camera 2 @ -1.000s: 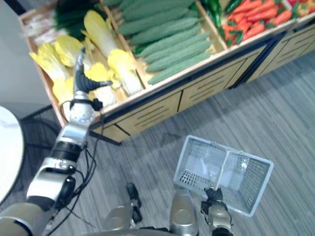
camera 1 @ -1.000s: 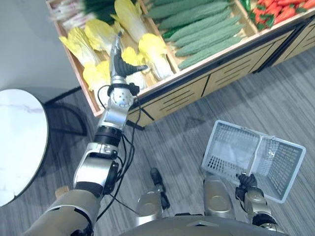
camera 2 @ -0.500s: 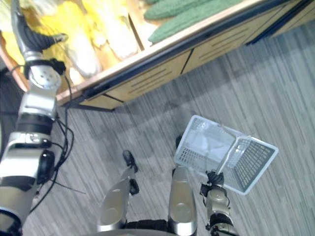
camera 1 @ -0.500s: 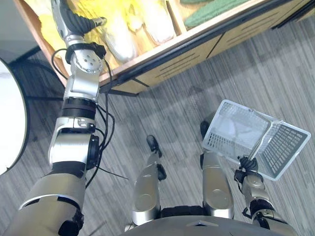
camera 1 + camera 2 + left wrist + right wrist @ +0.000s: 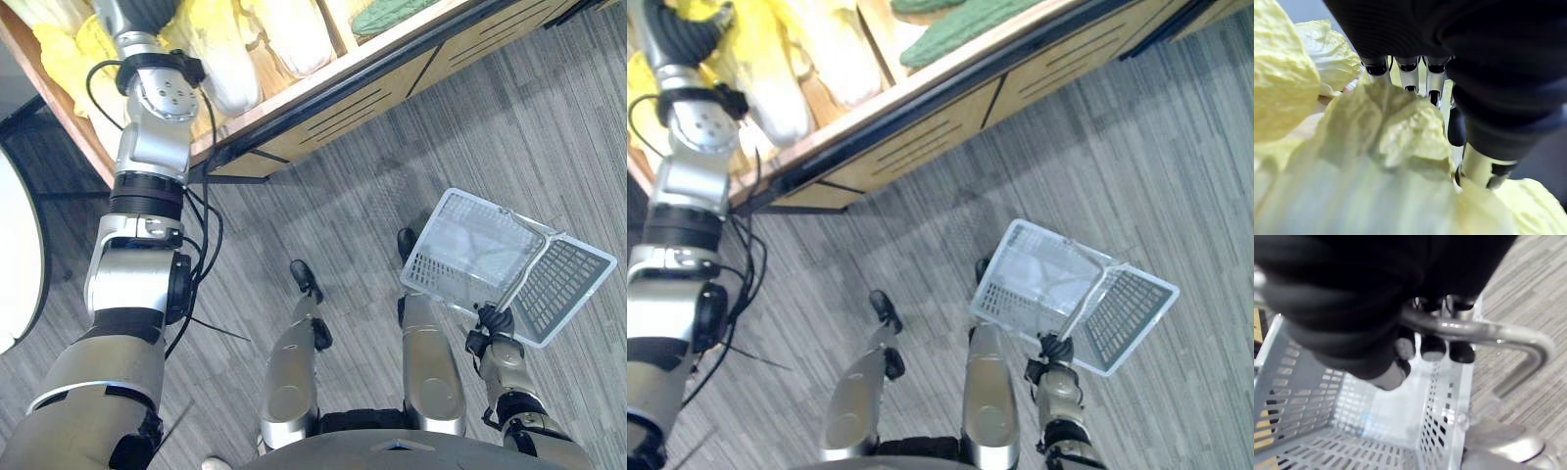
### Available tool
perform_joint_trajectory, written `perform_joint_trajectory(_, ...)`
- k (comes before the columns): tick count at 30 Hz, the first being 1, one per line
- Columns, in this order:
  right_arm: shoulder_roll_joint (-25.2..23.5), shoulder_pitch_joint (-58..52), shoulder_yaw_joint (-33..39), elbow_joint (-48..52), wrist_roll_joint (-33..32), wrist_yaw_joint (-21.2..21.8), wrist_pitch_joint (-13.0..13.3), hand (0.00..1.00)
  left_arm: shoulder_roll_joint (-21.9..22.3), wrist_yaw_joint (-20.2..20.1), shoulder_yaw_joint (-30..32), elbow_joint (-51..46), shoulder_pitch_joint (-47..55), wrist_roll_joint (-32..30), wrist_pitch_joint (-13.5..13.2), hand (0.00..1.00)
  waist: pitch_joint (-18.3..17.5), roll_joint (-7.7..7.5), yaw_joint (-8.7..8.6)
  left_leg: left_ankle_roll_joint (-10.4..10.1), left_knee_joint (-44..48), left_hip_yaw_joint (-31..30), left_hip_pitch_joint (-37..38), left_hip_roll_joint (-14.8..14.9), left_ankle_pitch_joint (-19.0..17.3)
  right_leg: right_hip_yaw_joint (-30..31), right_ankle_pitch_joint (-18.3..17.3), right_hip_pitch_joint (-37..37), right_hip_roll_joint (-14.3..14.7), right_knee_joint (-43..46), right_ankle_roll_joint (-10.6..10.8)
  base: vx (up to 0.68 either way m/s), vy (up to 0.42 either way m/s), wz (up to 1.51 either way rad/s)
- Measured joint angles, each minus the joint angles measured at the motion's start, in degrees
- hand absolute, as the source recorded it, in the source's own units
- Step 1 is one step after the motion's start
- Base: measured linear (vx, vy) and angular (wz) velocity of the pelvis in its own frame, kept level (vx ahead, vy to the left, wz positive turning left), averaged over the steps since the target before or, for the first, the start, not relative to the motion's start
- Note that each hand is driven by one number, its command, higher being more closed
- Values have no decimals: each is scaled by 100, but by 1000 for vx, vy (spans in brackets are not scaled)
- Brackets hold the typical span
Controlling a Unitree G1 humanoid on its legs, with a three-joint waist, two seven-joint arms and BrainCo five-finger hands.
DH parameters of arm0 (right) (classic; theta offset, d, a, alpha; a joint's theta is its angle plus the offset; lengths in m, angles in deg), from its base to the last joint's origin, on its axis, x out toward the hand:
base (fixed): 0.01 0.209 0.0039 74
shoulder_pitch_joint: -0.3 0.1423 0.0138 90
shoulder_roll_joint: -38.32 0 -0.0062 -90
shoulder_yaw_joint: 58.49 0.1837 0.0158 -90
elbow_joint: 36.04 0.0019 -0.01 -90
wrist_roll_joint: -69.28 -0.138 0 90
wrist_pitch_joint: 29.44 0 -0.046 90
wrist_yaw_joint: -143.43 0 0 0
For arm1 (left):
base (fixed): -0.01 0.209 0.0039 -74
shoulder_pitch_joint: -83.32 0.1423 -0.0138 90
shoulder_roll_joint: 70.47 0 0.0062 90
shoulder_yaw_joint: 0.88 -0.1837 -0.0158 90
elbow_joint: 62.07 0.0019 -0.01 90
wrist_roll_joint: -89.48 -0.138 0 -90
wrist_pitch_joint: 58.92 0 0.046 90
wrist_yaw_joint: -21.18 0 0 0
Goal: Pick vegetable in the basket
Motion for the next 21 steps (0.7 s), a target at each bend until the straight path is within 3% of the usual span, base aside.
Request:
perform_joint_trajectory(3, -8, -60, -19, -11, -1, 18, -46, 100, 46, -173, -264, 133, 137, -21, 29, 100, -1, 1, -39, 7, -9, -50, 134, -2, -7, -65, 3, 204, -18, -57, 13, -4, 10, 7)
perform_joint_trajectory(13, -48, -238, 121, -207, 67, 127, -238, 100, -69, -316, -66, 5, 699, -234, 176, 100, -46, 13, 11, -2, -33, -372, 616, 4, -16, -408, 1, 1002, -63, -319, 9, 28, -5, 14)
perform_joint_trajectory(14, -53, -239, 122, -224, 73, 129, -244, 100, -69, -316, -41, 4, 760, -234, 185, 0, -75, 11, 10, -2, -33, -384, 626, 3, -16, -418, 1, 1021, -67, -326, 9, 0, 0, 0)
perform_joint_trajectory(21, -147, -296, 179, -439, 126, 199, -342, 100, -68, -313, 97, -52, 1182, -245, 275, 0, -456, -54, 25, -4, -31, -503, 670, 9, -18, -526, -1, 1152, -73, -361, 6, 1, -6, 7)
